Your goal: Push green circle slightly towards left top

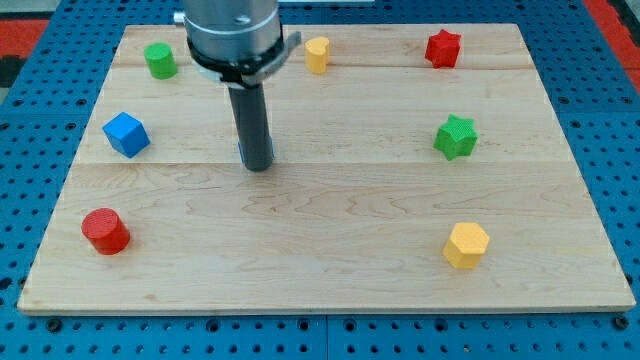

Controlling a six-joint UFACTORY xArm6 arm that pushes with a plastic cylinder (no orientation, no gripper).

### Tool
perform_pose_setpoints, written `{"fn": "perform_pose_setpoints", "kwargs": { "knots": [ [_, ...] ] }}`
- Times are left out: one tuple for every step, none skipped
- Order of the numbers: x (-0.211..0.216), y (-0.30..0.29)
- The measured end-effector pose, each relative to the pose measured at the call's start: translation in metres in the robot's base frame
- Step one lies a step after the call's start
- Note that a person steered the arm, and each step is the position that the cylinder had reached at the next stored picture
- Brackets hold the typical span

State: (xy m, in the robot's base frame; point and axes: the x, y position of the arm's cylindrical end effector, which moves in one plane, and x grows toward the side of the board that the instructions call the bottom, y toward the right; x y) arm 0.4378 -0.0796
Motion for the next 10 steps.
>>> {"fn": "perform_pose_setpoints", "kwargs": {
  "knots": [
    [0.011, 0.025],
    [0.005, 0.089],
    [-0.05, 0.085],
    [-0.103, 0.009],
    [-0.111, -0.091],
    [-0.066, -0.091],
    [-0.044, -0.056],
    [-0.048, 0.004],
    [-0.052, -0.031],
    [-0.12, -0.093]
  ]
}}
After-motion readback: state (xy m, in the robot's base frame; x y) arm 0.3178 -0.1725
